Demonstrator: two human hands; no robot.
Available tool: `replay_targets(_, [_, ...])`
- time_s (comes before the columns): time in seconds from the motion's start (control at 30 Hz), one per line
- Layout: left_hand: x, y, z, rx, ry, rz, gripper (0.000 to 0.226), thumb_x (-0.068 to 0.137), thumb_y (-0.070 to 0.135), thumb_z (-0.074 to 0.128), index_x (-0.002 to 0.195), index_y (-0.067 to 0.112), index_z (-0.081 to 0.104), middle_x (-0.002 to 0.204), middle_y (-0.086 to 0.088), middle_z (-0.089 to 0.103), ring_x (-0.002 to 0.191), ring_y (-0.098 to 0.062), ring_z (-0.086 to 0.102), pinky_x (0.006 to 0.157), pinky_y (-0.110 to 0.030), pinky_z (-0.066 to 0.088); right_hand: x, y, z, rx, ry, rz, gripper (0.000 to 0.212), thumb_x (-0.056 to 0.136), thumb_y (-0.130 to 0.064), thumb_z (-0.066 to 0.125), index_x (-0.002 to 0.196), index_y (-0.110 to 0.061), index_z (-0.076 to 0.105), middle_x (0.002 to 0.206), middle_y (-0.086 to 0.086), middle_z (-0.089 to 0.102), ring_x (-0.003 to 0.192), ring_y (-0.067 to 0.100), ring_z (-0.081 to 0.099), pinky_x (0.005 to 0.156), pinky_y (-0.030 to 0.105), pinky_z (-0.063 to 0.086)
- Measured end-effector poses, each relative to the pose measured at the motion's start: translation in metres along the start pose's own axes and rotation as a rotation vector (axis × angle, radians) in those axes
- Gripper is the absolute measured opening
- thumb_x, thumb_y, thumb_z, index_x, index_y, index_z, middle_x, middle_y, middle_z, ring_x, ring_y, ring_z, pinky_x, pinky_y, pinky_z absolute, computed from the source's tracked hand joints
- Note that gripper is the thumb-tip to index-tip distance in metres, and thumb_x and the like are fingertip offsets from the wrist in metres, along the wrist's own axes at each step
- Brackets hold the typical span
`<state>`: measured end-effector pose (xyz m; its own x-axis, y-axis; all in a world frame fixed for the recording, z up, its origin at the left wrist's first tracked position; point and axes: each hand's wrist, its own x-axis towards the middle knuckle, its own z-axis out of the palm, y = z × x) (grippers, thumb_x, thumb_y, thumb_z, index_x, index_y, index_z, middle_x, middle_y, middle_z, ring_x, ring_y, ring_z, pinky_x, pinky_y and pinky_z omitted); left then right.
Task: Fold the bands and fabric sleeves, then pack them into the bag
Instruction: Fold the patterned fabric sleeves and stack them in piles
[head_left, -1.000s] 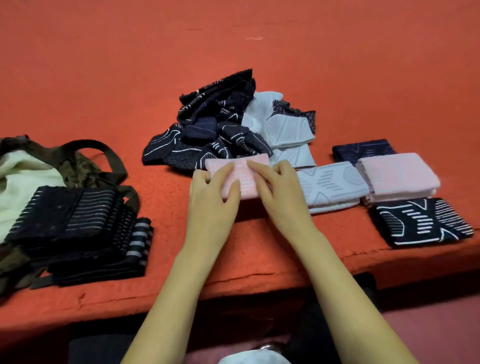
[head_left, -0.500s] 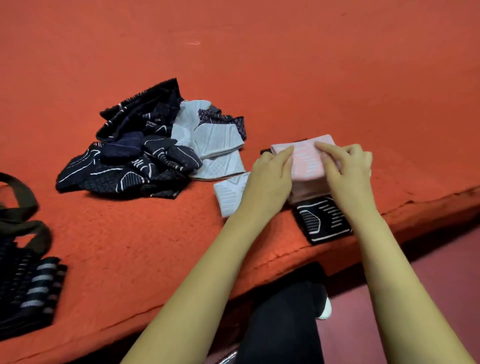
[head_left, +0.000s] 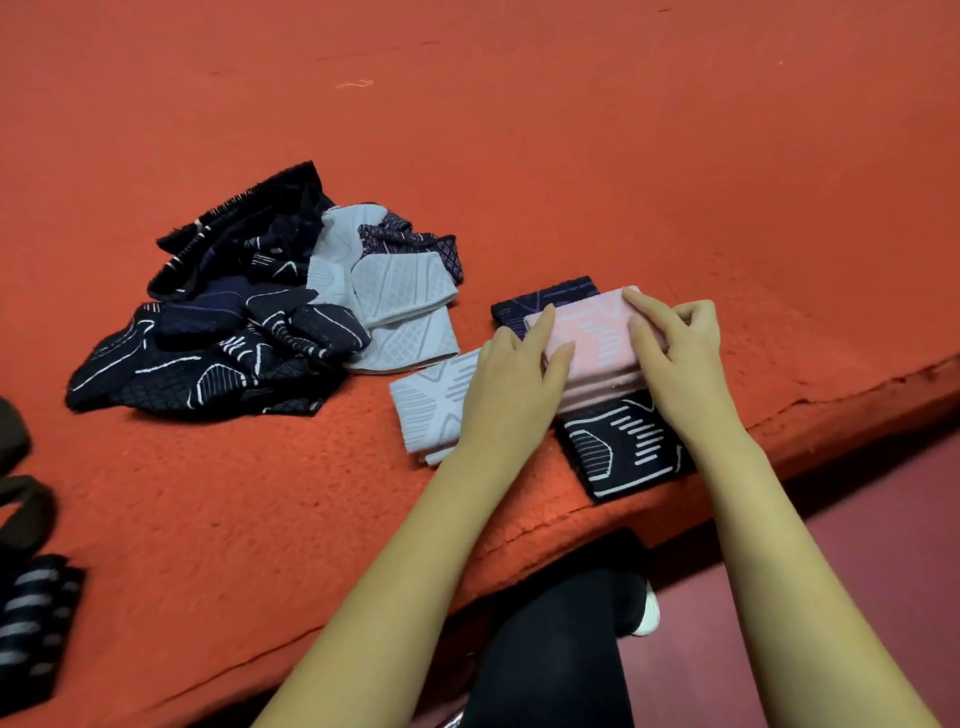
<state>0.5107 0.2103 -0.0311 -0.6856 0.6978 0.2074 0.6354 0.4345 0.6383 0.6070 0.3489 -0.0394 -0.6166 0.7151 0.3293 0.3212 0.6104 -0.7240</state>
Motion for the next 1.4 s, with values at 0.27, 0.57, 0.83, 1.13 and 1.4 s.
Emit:
replay_targets(0.27, [0.000, -0.006, 0.005, -0.030, -0.037, -0.047, 0.051, 0.098, 0.044, 0.039, 0.147, 0.031, 0.030, 0.092, -0.001, 0.041, 0.103, -0.022, 0.045, 0.084, -0.029, 0.032, -0.005, 0.002, 0.001, -0.021, -0.018, 0.032, 0.034, 0.098, -0.027, 0.047, 0.131, -0.031, 0.054, 0.102, 0.005, 0.032, 0.104, 0.020, 0.034, 0.094, 0.022, 0.024])
replay_targets(0.57, [0.002, -0.005, 0.002, -0.035, -0.087, -0.041, 0.052, 0.099, 0.043, 0.038, 0.148, 0.028, 0.028, 0.099, -0.004, 0.044, 0.111, -0.025, 0.045, 0.089, -0.031, 0.032, 0.001, -0.011, -0.004, -0.314, 0.023, -0.083, 0.033, 0.095, -0.026, 0.051, 0.128, -0.022, 0.059, 0.101, 0.010, 0.034, 0.100, 0.030, 0.037, 0.088, 0.040, 0.039])
replay_targets(0.83, [0.005, -0.005, -0.012, -0.145, -0.168, -0.025, 0.049, 0.099, 0.038, 0.040, 0.145, 0.024, 0.032, 0.121, -0.014, 0.049, 0.117, -0.029, 0.047, 0.095, -0.035, 0.036, 0.000, -0.037, -0.001, -0.493, 0.097, -0.081, 0.029, 0.091, -0.016, 0.053, 0.118, -0.013, 0.064, 0.102, 0.019, 0.041, 0.097, 0.037, 0.039, 0.078, 0.046, 0.038])
replay_targets(1.13, [-0.013, -0.034, -0.077, -0.102, -0.056, 0.070, 0.036, 0.097, 0.028, 0.046, 0.132, 0.020, 0.048, 0.109, -0.008, 0.057, 0.100, -0.023, 0.054, 0.090, -0.034, 0.040, -0.002, -0.099, 0.047, -0.359, -0.004, -0.226, 0.040, 0.087, -0.009, 0.057, 0.126, -0.007, 0.056, 0.103, 0.023, 0.049, 0.098, 0.040, 0.046, 0.083, 0.045, 0.038])
replay_targets(1.4, [-0.053, -0.096, -0.166, 0.368, 0.137, 0.063, 0.034, 0.097, 0.029, 0.043, 0.129, 0.016, 0.050, 0.113, -0.009, 0.055, 0.105, -0.031, 0.052, 0.089, -0.046, 0.042, -0.013, -0.170, 0.134, -0.268, -0.249, -0.426, 0.031, 0.090, -0.012, 0.055, 0.119, -0.005, 0.059, 0.105, 0.020, 0.051, 0.103, 0.038, 0.047, 0.087, 0.047, 0.041])
